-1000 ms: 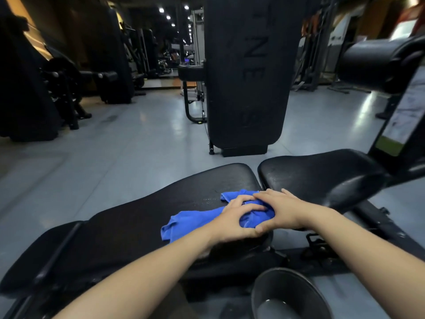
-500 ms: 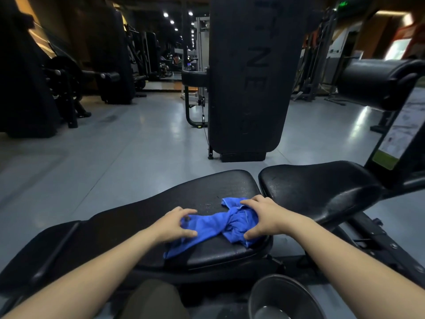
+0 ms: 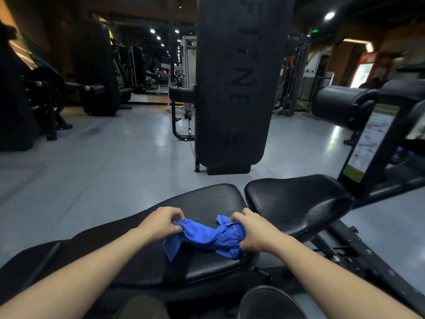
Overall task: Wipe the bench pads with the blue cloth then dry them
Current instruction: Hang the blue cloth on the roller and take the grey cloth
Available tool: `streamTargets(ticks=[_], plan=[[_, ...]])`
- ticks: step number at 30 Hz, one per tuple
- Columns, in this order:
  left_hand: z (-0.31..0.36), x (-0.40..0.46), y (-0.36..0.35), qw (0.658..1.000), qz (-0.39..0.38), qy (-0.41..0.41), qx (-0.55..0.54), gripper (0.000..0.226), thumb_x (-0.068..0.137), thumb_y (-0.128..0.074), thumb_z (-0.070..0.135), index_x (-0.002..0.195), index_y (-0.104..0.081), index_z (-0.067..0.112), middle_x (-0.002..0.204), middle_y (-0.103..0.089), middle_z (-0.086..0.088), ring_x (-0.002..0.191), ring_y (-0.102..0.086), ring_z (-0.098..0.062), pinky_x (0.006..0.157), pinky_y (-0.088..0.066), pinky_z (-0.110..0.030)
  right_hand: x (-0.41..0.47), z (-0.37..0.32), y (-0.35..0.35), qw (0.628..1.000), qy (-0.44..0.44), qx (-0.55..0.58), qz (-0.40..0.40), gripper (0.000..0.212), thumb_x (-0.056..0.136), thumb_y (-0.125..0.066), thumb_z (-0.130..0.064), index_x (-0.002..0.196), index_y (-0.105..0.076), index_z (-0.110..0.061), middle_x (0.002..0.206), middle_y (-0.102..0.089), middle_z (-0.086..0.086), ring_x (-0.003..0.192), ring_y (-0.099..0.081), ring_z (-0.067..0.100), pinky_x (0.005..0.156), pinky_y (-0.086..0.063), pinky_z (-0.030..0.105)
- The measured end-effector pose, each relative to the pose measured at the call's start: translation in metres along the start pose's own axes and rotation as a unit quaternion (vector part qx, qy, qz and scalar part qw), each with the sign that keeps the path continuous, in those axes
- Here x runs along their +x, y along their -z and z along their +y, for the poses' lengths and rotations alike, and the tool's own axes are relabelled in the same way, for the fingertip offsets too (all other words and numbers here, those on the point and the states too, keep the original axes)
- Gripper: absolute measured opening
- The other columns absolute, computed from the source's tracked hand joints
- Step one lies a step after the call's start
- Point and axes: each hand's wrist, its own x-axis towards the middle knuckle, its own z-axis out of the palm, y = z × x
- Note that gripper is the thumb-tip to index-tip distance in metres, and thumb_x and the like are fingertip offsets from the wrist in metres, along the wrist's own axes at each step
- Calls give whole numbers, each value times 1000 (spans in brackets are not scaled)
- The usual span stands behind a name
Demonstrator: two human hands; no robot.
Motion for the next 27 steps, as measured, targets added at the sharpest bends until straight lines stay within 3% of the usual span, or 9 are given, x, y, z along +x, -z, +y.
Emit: streamTargets(ticks=[4, 7, 13, 19, 27], plan=[[31, 11, 39, 998, 49, -23, -27, 12, 72, -72, 24, 78, -65, 33, 71, -66, 11, 62, -56, -2, 61, -44, -20, -11, 13, 44, 998, -5, -3, 57, 56, 73, -69, -19, 124, -51, -29, 113, -43, -2, 107, -47, 22, 88, -47, 35], [74, 21, 69, 993, 91, -59, -37, 13, 75, -73, 21, 87, -70, 25, 79, -70, 5, 60, -57, -3, 62, -44, -17, -23, 27, 90, 993, -9, -12, 116, 57, 71, -71, -18, 125, -53, -29, 109, -42, -5, 106, -49, 20, 88, -45, 31], [169, 52, 112, 980, 133, -135, -68, 8, 75, -71, 23, 81, -67, 26, 76, -70, 1, 66, -68, -16, 66, -58, -36, -52, 67, 190, 978, -37, -51, 200, 59, 72, -74, -18, 126, -53, -28, 115, -46, -1, 108, -50, 22, 83, -42, 31], [264, 93, 139, 957, 193, -207, -68, 10, 73, -70, 26, 76, -65, 34, 75, -62, 5, 70, -59, -9, 65, -51, -32, -86, 110, 278, 961, -60, -106, 249, 67, 69, -80, -22, 129, -52, -29, 114, -44, -2, 110, -45, 20, 88, -46, 35], [371, 140, 169, 920, 257, -281, -94, 12, 73, -70, 22, 79, -67, 31, 77, -61, 4, 74, -59, -10, 69, -49, -29, -117, 148, 390, 931, -63, -185, 307, 61, 75, -74, -23, 130, -50, -31, 117, -44, -2, 113, -45, 20, 96, -46, 38]])
